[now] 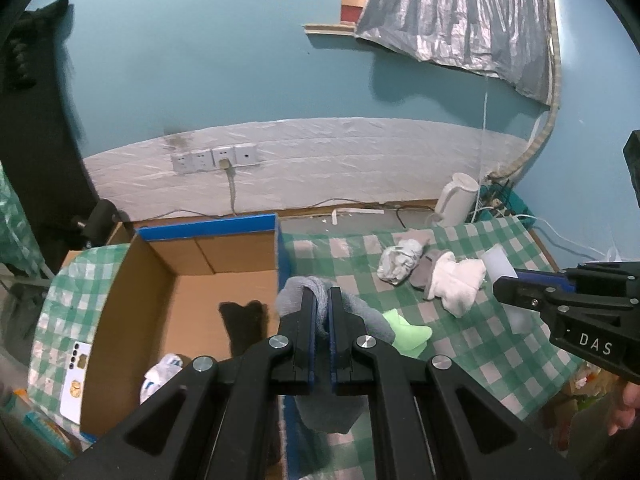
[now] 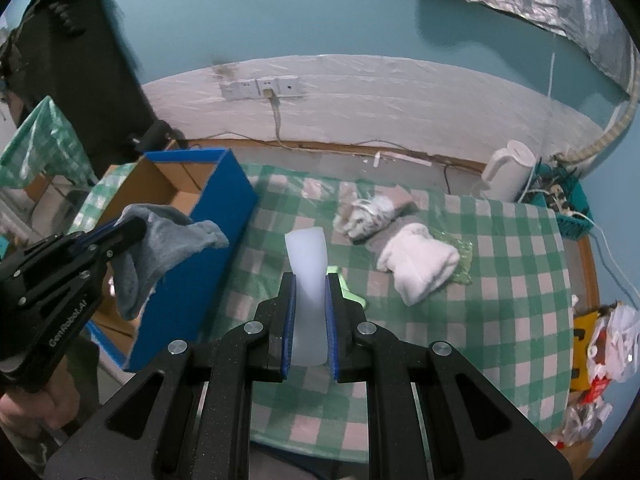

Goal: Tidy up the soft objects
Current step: 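Lift and carry the tube with the right gripper while the left carries the grey sock to the box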

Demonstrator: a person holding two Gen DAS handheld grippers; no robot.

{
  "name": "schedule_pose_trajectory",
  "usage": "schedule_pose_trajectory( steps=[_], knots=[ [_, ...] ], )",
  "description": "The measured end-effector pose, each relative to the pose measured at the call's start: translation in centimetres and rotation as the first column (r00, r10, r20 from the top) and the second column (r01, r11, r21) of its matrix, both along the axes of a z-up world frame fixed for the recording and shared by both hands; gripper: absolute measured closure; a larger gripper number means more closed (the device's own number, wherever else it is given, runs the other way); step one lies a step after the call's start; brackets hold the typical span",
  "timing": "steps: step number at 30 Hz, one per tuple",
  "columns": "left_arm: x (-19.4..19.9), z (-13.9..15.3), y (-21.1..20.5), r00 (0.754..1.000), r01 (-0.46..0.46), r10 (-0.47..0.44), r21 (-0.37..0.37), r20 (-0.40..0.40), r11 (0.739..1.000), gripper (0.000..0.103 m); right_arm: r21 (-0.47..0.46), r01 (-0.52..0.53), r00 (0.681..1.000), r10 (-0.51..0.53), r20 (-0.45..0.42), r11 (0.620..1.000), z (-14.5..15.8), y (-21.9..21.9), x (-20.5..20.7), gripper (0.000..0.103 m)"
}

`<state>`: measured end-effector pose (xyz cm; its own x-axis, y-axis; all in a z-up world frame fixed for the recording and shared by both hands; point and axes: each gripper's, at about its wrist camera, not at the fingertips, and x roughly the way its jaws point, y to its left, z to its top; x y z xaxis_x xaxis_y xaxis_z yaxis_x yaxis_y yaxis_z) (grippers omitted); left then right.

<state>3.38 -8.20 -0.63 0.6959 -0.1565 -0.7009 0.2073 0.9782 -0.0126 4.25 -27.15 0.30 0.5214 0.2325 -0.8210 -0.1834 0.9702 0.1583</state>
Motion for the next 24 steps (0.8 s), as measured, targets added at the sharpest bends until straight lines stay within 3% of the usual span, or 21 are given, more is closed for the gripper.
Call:
schedule_pose_trajectory(
  steps=[24],
  knots=[
    [-0.6, 1.4, 8.5, 0.988, -0.15, 0.151, -0.02, 0.021, 0.988, 0.098, 0.022, -0.174, 0.984, 0.173, 0.032, 0.985, 1.8, 10.8, 2.5, 0.091]
  ],
)
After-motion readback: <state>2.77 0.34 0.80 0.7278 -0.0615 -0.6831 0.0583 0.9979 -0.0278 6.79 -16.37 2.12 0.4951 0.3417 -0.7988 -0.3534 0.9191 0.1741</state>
